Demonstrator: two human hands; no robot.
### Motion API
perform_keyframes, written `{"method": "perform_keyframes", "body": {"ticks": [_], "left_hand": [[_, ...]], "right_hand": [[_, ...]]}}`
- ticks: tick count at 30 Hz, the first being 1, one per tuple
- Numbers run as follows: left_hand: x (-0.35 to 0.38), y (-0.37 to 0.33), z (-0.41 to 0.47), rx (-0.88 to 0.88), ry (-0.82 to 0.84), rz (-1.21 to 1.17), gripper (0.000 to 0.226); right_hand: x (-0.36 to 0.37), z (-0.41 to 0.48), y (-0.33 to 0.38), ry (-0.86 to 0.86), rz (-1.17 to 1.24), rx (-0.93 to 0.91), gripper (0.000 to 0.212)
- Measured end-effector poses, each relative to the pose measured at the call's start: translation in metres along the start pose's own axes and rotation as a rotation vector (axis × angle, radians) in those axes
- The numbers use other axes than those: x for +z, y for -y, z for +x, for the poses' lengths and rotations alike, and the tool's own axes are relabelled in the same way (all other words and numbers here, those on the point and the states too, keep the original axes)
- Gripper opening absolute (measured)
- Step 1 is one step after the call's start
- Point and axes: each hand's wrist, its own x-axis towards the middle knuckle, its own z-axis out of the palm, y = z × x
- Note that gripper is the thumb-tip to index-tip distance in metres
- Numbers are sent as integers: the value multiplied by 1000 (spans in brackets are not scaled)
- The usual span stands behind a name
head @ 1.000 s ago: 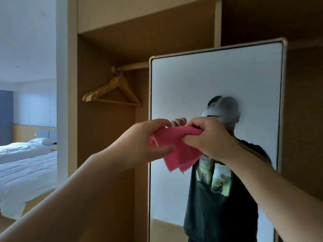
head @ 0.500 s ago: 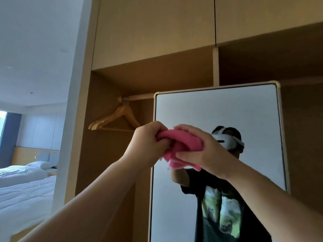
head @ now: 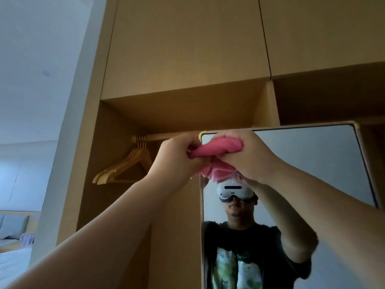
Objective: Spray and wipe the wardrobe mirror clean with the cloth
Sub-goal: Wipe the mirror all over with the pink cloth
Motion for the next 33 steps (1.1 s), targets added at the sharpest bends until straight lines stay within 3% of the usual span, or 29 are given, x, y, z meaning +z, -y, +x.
{"method": "perform_keyframes", "body": {"ticks": [3, 11, 15, 19, 28, 33], "left_hand": [[-4, 19, 11, 9, -36, 0, 22], [14, 42, 17, -35, -37, 237, 20], [31, 42, 15, -76, -30, 253, 22], [46, 44, 10, -109, 5, 262, 15], [65, 47, 7, -101, 82, 299, 6], [70, 53, 10, -111, 79, 311, 10]], "right_hand": [[-13, 30, 8, -46, -152, -50, 29], [-47, 93, 10, -183, -570, -154, 32], [-49, 105, 7, -132, -665, -165, 30], [-39, 104, -3, 47, -693, -117, 39], [-40, 91, -28, 268, -552, -27, 21], [-53, 86, -35, 255, -661, -20, 35]]}}
